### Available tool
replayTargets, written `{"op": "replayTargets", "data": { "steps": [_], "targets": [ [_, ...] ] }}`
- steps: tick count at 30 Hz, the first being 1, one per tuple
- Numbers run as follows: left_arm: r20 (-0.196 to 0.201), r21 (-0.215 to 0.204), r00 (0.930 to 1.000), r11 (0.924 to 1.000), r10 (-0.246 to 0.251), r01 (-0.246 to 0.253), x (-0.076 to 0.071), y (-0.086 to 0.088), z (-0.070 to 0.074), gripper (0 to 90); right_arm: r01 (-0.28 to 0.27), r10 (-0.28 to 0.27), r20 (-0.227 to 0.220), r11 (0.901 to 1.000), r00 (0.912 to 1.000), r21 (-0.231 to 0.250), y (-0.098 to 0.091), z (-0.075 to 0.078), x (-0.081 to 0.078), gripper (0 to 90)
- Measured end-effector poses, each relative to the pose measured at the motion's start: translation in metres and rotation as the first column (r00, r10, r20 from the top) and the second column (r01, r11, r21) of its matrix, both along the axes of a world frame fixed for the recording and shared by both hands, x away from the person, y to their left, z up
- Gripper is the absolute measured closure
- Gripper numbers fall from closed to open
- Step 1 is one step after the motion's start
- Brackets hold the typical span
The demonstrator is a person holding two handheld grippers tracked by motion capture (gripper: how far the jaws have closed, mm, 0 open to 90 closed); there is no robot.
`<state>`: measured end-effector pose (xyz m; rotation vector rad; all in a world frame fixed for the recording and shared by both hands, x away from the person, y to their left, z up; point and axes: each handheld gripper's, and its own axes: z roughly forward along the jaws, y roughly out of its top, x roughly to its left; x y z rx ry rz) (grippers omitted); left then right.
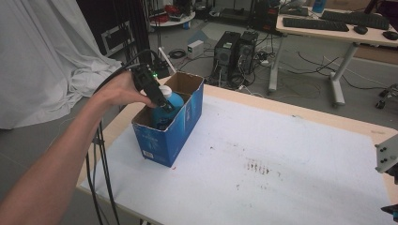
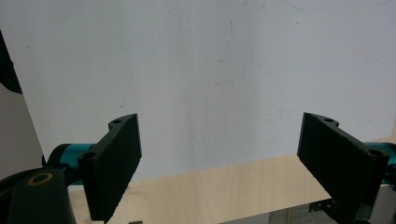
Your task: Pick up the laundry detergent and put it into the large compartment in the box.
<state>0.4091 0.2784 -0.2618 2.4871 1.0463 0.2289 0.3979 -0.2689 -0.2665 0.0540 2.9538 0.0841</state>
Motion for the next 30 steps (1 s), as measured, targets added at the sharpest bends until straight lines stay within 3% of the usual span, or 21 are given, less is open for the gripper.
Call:
{"op": "replayTargets", "data": {
  "steps": [15,30],
  "targets": [
    [-0.027,0.03,0.9994,0.9993,-0.023,0.024,0.002,0.004,-0.021,38.1,0.002,-0.002,-0.004,1.0,1.0,-0.006,0.001,-0.002,0.001,12.9],
    [-0.011,0.046,0.999,0.998,-0.044,0.044,0.001,0.0,-0.022,37.9,0.002,-0.002,-0.004,1.0,1.0,-0.008,0.002,-0.003,0.0,12.9]
  ]
}}
